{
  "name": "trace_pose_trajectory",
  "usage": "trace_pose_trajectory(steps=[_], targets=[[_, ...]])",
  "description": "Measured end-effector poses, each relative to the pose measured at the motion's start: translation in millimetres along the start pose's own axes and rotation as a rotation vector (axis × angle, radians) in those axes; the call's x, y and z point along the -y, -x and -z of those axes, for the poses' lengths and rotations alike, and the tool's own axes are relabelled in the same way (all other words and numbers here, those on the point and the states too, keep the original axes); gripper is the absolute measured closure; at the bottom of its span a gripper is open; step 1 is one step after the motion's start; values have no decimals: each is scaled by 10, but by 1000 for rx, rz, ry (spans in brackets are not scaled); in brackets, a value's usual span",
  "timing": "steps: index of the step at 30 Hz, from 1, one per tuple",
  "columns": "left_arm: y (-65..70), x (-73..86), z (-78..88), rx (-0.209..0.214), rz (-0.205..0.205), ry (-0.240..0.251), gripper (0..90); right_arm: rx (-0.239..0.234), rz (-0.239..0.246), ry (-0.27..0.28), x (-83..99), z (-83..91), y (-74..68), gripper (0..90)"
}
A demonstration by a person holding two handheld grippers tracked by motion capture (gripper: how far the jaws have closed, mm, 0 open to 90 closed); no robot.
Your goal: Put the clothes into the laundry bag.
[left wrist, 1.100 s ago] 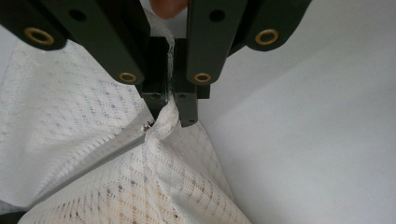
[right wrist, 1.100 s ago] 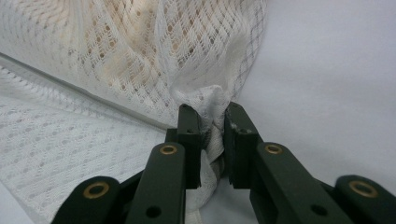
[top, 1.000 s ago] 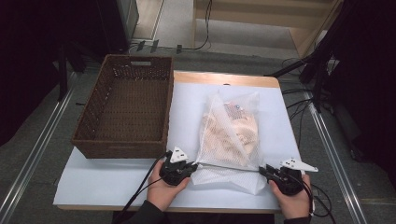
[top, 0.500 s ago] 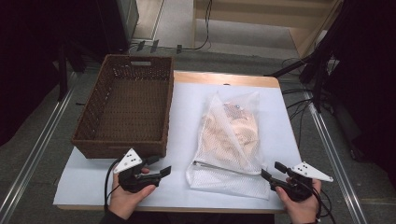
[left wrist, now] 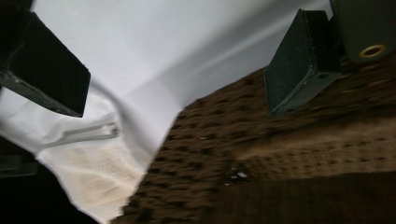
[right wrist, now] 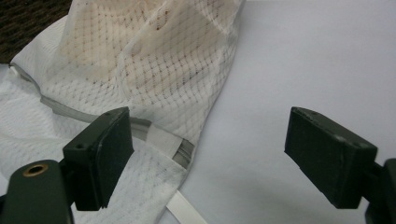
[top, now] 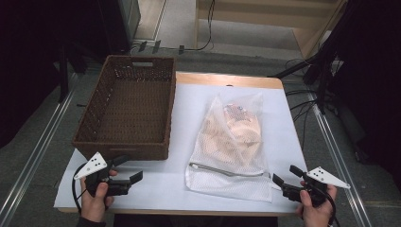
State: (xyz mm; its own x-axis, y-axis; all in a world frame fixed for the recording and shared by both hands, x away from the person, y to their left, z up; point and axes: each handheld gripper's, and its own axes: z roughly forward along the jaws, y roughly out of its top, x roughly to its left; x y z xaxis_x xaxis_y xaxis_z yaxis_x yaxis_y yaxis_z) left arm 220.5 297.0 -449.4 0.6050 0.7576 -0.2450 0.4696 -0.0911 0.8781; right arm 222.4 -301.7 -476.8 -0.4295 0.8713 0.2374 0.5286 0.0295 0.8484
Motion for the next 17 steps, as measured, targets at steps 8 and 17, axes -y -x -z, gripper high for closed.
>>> trace_pose_trajectory(steps=[8, 17], targets=[[-226, 37, 152, -50, 23, 15, 70, 35, -18, 7, 22, 42, 116, 154], [-249, 60, 108, -73, 26, -23, 70, 49, -5, 2, 29, 33, 112, 154]])
